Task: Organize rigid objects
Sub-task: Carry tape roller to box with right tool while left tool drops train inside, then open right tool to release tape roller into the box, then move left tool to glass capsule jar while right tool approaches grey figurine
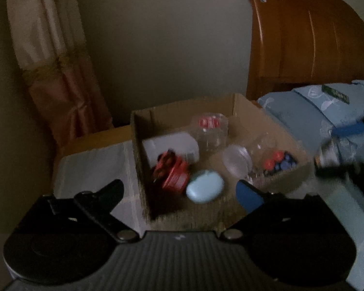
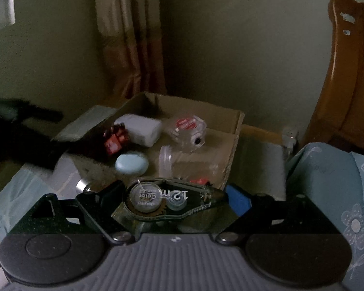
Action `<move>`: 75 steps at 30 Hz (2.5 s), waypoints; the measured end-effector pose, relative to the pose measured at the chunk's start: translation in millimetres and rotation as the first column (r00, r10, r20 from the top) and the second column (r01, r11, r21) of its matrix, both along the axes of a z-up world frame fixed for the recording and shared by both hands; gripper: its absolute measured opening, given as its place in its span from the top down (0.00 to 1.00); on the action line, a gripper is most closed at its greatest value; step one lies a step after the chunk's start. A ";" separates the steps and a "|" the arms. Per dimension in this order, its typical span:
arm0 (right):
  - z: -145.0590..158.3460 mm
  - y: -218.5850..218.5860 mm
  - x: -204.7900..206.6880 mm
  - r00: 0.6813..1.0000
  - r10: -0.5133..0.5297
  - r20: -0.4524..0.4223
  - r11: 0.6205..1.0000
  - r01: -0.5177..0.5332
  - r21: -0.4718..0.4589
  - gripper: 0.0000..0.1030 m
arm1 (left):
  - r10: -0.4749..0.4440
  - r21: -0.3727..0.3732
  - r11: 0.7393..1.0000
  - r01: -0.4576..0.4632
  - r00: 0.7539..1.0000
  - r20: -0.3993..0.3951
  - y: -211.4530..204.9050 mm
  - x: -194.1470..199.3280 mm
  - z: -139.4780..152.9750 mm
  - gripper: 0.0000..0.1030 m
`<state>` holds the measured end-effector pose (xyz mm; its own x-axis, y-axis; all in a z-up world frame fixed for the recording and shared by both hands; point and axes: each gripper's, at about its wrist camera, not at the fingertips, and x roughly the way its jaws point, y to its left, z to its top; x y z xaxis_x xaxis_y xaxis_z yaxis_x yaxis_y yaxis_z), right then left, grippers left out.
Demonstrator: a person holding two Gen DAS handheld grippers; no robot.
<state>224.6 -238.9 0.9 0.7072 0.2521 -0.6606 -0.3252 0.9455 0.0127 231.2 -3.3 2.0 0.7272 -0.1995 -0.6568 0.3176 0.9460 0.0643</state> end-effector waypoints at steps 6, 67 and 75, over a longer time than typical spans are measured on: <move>12.5 -1.1 25.4 0.999 -0.033 0.010 0.999 0.033 0.003 0.10 | 0.060 0.045 0.997 -0.060 0.998 0.003 11.4 -26.7 -9.9 0.04; -36.9 41.1 8.0 0.958 -0.280 -0.053 0.959 0.277 -0.064 0.00 | 0.304 -0.059 0.950 -0.307 0.951 -0.057 58.1 -83.8 -41.4 0.04; -84.0 50.4 -8.4 0.923 -0.358 -0.140 0.933 0.358 -0.024 0.00 | 0.309 -0.064 0.947 -0.314 0.948 -0.072 64.6 -88.7 -47.1 0.04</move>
